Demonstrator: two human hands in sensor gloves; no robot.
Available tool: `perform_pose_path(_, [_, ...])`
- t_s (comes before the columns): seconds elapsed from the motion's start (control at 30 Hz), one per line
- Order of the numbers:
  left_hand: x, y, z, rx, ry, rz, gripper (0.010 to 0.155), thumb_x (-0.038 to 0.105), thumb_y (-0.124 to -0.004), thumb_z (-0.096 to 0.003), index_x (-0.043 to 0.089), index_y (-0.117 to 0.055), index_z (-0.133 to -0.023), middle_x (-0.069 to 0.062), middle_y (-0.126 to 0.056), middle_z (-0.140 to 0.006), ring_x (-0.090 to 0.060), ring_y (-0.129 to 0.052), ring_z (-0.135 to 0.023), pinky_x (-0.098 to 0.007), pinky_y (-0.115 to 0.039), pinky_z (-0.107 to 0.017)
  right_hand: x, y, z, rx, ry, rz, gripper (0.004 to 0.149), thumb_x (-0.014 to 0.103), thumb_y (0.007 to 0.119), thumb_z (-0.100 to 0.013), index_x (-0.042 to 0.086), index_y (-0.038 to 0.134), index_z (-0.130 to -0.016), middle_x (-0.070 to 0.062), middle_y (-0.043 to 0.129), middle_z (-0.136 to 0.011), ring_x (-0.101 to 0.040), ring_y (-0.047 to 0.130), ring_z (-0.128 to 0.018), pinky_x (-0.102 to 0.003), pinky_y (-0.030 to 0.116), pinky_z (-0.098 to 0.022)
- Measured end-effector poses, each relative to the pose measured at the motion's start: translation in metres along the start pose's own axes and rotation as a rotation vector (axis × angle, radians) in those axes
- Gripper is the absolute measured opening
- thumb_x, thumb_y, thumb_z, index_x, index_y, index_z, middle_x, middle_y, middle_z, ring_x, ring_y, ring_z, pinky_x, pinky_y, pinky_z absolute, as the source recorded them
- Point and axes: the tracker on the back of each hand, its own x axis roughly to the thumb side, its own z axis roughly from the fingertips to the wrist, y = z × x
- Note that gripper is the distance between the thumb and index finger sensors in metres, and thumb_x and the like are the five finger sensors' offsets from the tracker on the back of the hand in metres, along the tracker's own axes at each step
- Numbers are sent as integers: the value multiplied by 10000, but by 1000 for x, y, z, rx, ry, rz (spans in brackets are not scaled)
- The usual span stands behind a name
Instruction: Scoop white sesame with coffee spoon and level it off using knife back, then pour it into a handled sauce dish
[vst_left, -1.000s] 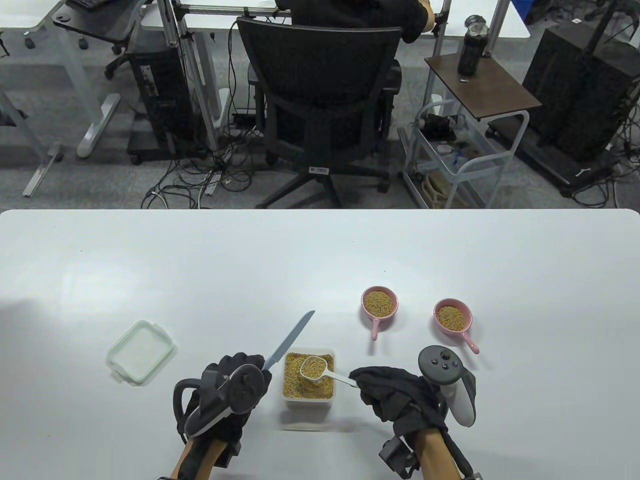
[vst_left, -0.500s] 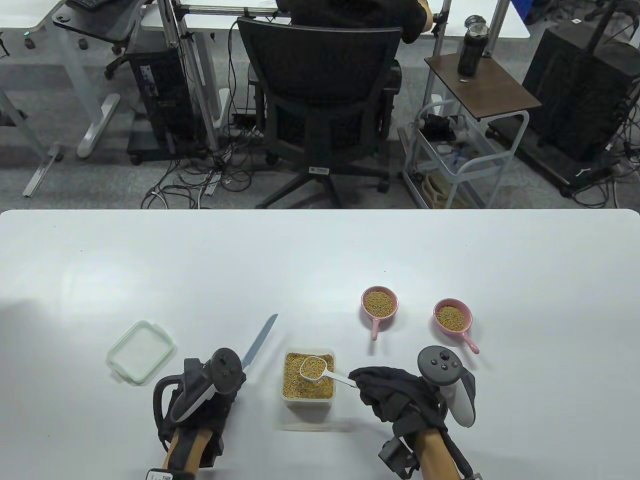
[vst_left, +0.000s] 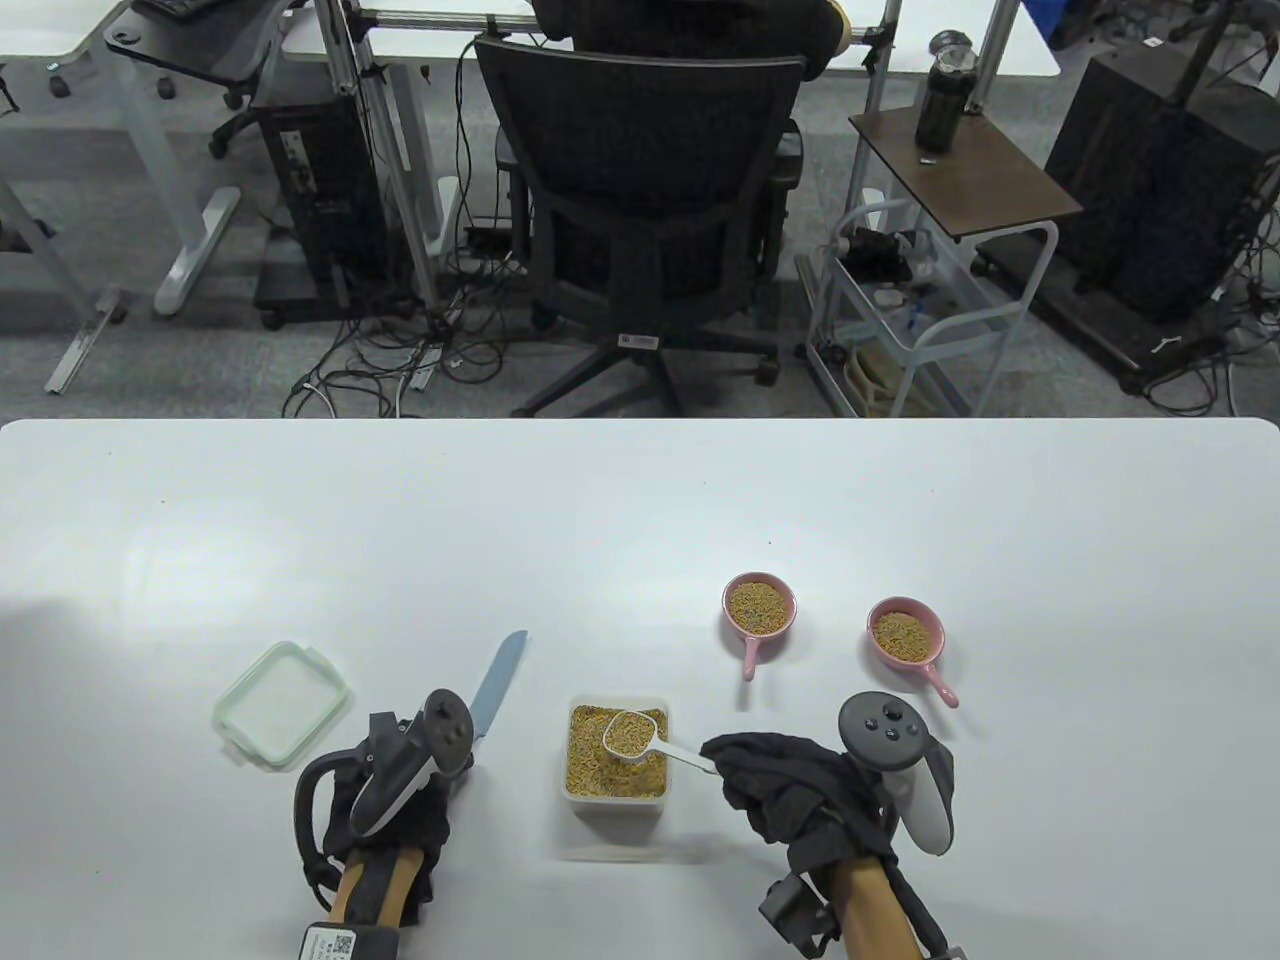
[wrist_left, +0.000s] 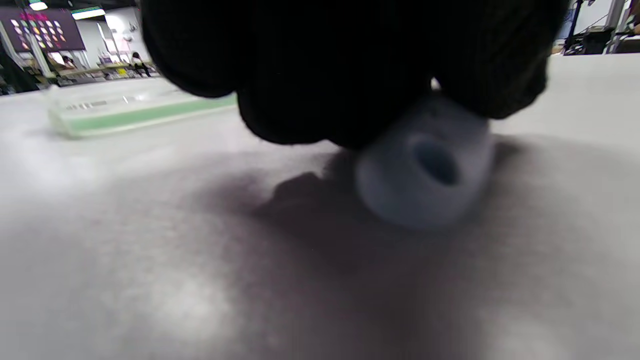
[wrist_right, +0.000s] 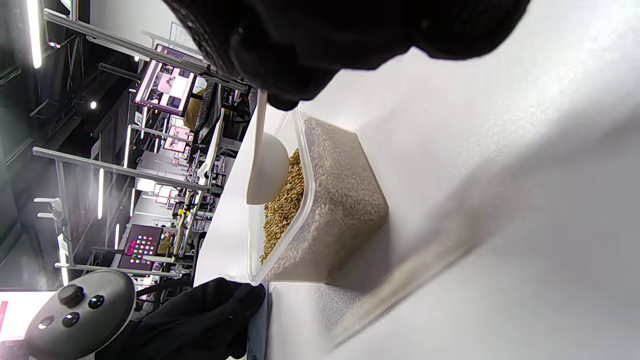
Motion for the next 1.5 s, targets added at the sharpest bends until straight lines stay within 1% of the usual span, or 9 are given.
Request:
perform_pose_path(0.17, [-2,0,-1,-8,1,17,466,574,-832,-452,271,-910,-797,38,-997,-631,-175,-1016,-505,-445,-813,-556,1,-2,2,-8,-8,-9,390,288,782,-607,87,887,-925,-59,975,-578,-143,915,-271,-449,814,-374])
perform_pose_path(0.33, [-3,11,8,112,-32,109,572,636,-773,-470,251,-879,-880,12,-993,-719,-210,-1013,-586,-462,-788,-588,0,-3,2,-13,-8,-7,389,288,781,-607,90,887,-925,-58,975,-579,-142,915,-272,-448,814,-374])
perform_pose_path(0.47, [1,24,22,267,-113,138,655,636,-683,-526,269,-717,-1068,-5,-884,-1003,-278,-927,-891,-560,-654,-739,0,-3,2,-15,-9,-7,389,286,781,-608,88,887,-925,-58,975,-579,-143,915,-272,-449,813,-374])
perform_pose_path(0.53, [6,25,28,318,-154,115,702,630,-666,-541,308,-572,-1157,-4,-728,-1172,-308,-777,-1074,-615,-566,-778,0,-3,2,-13,-11,-9,389,287,782,-607,88,888,-924,-58,975,-578,-142,916,-272,-449,813,-374])
perform_pose_path(0.63, [13,23,31,333,-208,103,781,656,-625,-538,328,-391,-1207,-31,-525,-1276,-353,-544,-1180,-653,-464,-790,0,-2,2,-10,-11,-6,389,288,782,-608,88,888,-925,-59,975,-579,-142,916,-273,-449,813,-375])
perform_pose_path(0.87, [21,9,24,233,-251,97,836,686,-564,-533,330,-230,-1211,-52,-263,-1297,-409,-230,-1158,-683,-340,-766,2,-1,2,-5,-18,5,390,288,782,-608,89,888,-925,-58,975,-581,-143,917,-275,-449,813,-376])
perform_pose_path(1.17, [13,9,22,220,-240,106,843,687,-564,-531,321,-234,-1214,-57,-266,-1298,-412,-218,-1155,-688,-330,-762,7,-8,9,-60,-37,-28,390,290,781,-607,93,887,-927,-57,975,-584,-145,919,-279,-450,813,-379])
perform_pose_path(1.33, [10,12,20,217,-225,99,836,679,-567,-540,318,-232,-1215,-57,-264,-1299,-416,-215,-1153,-690,-331,-761,10,-30,24,-147,-46,-68,390,287,781,-608,94,885,-930,-60,973,-590,-148,919,-284,-454,812,-382])
perform_pose_path(1.5, [13,12,21,223,-231,88,837,682,-565,-537,319,-236,-1215,-54,-266,-1299,-414,-211,-1153,-692,-329,-759,7,-71,50,-278,-16,-94,389,285,782,-611,97,882,-936,-65,971,-599,-155,921,-294,-459,809,-390])
